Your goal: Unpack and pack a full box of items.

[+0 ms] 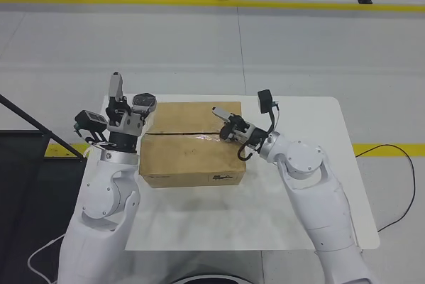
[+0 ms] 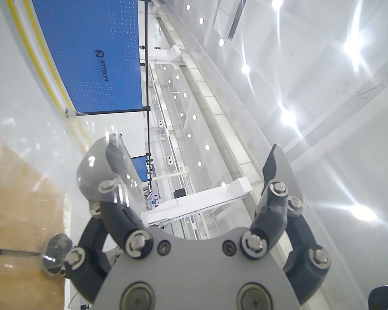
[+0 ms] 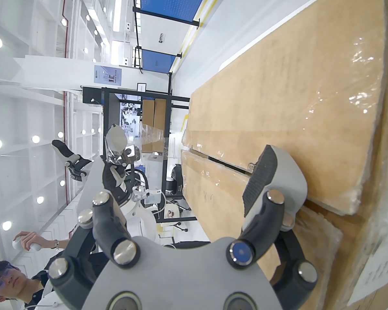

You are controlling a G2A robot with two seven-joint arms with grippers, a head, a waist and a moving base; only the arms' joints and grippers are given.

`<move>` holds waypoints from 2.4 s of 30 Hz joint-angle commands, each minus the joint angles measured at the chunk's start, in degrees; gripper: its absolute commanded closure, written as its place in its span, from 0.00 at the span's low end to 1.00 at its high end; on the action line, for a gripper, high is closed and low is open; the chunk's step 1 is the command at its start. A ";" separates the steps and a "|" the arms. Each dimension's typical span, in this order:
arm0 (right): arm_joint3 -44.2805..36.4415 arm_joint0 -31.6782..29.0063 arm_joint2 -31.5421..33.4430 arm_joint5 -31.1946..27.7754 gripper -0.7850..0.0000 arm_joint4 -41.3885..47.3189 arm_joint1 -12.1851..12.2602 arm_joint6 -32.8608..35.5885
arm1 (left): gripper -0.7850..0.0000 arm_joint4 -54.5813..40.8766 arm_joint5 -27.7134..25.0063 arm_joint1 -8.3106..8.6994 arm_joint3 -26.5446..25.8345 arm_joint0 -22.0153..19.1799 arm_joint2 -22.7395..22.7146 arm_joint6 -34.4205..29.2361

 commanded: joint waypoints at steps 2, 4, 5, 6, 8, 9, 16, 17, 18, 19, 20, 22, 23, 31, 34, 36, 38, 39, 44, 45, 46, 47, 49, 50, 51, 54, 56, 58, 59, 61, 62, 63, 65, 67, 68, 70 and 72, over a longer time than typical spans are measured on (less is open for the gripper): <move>-0.02 -0.06 0.07 0.02 0.00 0.09 0.13 -0.06 | 0.00 0.27 0.07 -0.16 0.12 -0.22 0.67 -0.27; -0.17 -0.17 0.25 -0.06 0.00 0.09 0.24 -0.10 | 0.00 0.47 0.30 -0.27 0.26 -0.40 1.05 -0.27; -0.27 -0.26 0.38 -0.03 0.00 0.15 0.30 -0.18 | 0.00 0.43 0.39 -0.33 0.28 -0.50 1.29 -0.45; -0.45 -0.35 0.49 -0.02 0.00 0.20 0.37 -0.15 | 0.00 0.35 0.49 -0.38 0.35 -0.60 1.46 -0.57; -0.85 -0.59 0.77 -0.05 0.00 0.16 0.50 -0.31 | 0.00 0.35 0.64 -0.49 0.42 -0.76 1.67 -0.58; -1.09 -0.75 0.99 -0.08 0.00 0.17 0.58 -0.54 | 0.00 0.43 0.73 -0.52 0.43 -0.81 1.74 -0.74; -4.11 -2.54 3.26 -0.96 0.00 0.43 1.22 -1.93 | 0.00 0.82 1.23 -0.89 0.52 -1.47 2.84 -0.96; -4.65 -2.94 3.70 -1.14 0.00 0.54 1.33 -2.13 | 0.00 0.93 1.30 -0.96 0.61 -1.67 3.05 -0.91; -5.19 -3.37 4.20 -1.28 0.00 0.52 1.46 -2.30 | 0.00 0.97 1.41 -1.03 0.74 -1.86 3.28 -0.89; -5.72 -3.82 4.65 -1.46 0.00 0.51 1.58 -2.45 | 0.00 1.03 1.50 -1.09 0.86 -2.06 3.47 -0.92; -6.16 -4.25 5.03 -1.58 0.00 0.56 1.69 -2.56 | 0.00 1.14 1.56 -1.14 1.00 -2.24 3.65 -0.98; -6.92 -5.01 5.70 -1.67 0.00 0.62 1.91 -2.56 | 0.00 1.27 1.81 -1.26 1.32 -2.58 4.01 -1.03; -7.21 -5.36 6.00 -1.67 0.00 0.61 2.01 -2.53 | 0.00 1.22 1.87 -1.33 1.52 -2.77 4.17 -0.99; -8.79 -7.60 7.68 -1.80 0.00 0.90 2.71 -2.66 | 0.00 1.51 2.49 -1.84 3.27 -4.24 5.86 -1.37; -9.05 -8.16 8.08 -2.10 0.00 1.09 2.92 -2.74 | 0.00 1.37 2.65 -2.03 3.70 -4.58 6.37 -1.60; -9.14 -8.43 8.27 -2.18 0.00 1.26 3.05 -2.67 | 0.00 1.24 2.75 -2.15 3.93 -4.72 6.69 -1.73; -9.17 -8.65 8.44 -2.40 0.00 1.45 3.17 -2.72 | 0.00 0.87 2.86 -2.27 4.06 -4.82 6.96 -2.01; -9.12 -8.77 8.51 -2.52 0.00 1.48 3.23 -2.75 | 0.00 0.94 2.84 -2.32 4.10 -4.83 7.10 -2.05; -8.83 -9.16 8.89 -2.96 0.00 1.98 3.52 -2.71 | 0.00 0.86 2.86 -2.60 4.51 -4.90 7.80 -2.35; -8.83 -9.24 8.95 -3.14 0.00 2.08 3.58 -2.68 | 0.00 0.90 2.87 -2.67 4.66 -4.98 7.97 -2.34; -8.80 -9.34 9.02 -3.29 0.00 2.13 3.64 -2.63 | 0.00 0.92 2.83 -2.73 4.82 -5.05 8.18 -2.34; -8.77 -9.43 9.13 -3.30 0.00 2.30 3.70 -2.67 | 0.00 0.89 2.82 -2.80 4.97 -5.12 8.36 -2.38; -8.81 -9.63 9.28 -3.44 0.00 2.41 3.82 -2.59 | 0.00 0.91 2.72 -2.95 5.31 -5.27 8.80 -2.31; -8.84 -9.75 9.38 -3.48 0.00 2.47 3.89 -2.63 | 0.00 0.94 2.68 -3.02 5.48 -5.38 8.99 -2.30; -8.91 -9.89 9.46 -3.52 0.00 2.51 3.95 -2.63 | 0.00 0.98 2.76 -3.09 5.69 -5.48 9.22 -2.29; -9.12 -10.42 9.89 -3.71 0.00 2.69 4.16 -2.70 | 0.00 1.04 2.72 -3.32 6.31 -5.91 9.89 -2.28; -9.26 -10.85 10.21 -3.86 0.00 2.96 4.30 -2.78 | 0.00 1.03 2.80 -3.48 6.79 -6.23 10.29 -2.23; -9.38 -11.23 10.45 -3.98 0.00 3.07 4.44 -2.83 | 0.00 0.93 2.84 -3.64 7.19 -6.51 10.75 -2.26; -9.43 -11.40 10.56 -4.05 0.00 3.12 4.50 -2.86 | 0.00 0.99 2.81 -3.72 7.39 -6.65 11.01 -2.28; -9.47 -11.70 10.74 -4.13 0.00 3.32 4.62 -2.96 | 0.00 1.03 2.74 -3.88 7.75 -6.86 11.45 -2.26; -9.51 -11.80 10.79 -4.18 0.00 3.39 4.68 -2.97 | 0.00 1.15 2.78 -3.95 7.92 -6.97 11.65 -2.29; -9.51 -11.90 10.84 -4.25 0.00 3.43 4.74 -2.96 | 0.00 1.15 2.83 -4.03 8.07 -7.07 11.83 -2.28; -9.49 -12.08 10.94 -4.38 0.00 3.53 4.84 -3.07 | 0.00 0.99 2.89 -4.18 8.39 -7.25 12.19 -2.34; -9.40 -12.21 11.01 -4.48 0.00 3.72 4.95 -3.08 | 0.00 0.91 2.82 -4.33 8.73 -7.39 12.45 -2.29; -9.38 -12.25 11.04 -4.51 0.00 3.80 4.99 -3.15 | 0.00 0.83 2.81 -4.40 8.90 -7.43 12.64 -2.42; -9.33 -12.29 11.02 -4.62 0.00 3.89 5.09 -3.18 | 0.00 0.63 2.79 -4.54 9.17 -7.52 12.83 -2.45; -9.25 -12.31 10.98 -4.72 0.00 3.97 5.17 -3.21 | 0.00 0.47 2.82 -4.67 9.40 -7.57 13.09 -2.62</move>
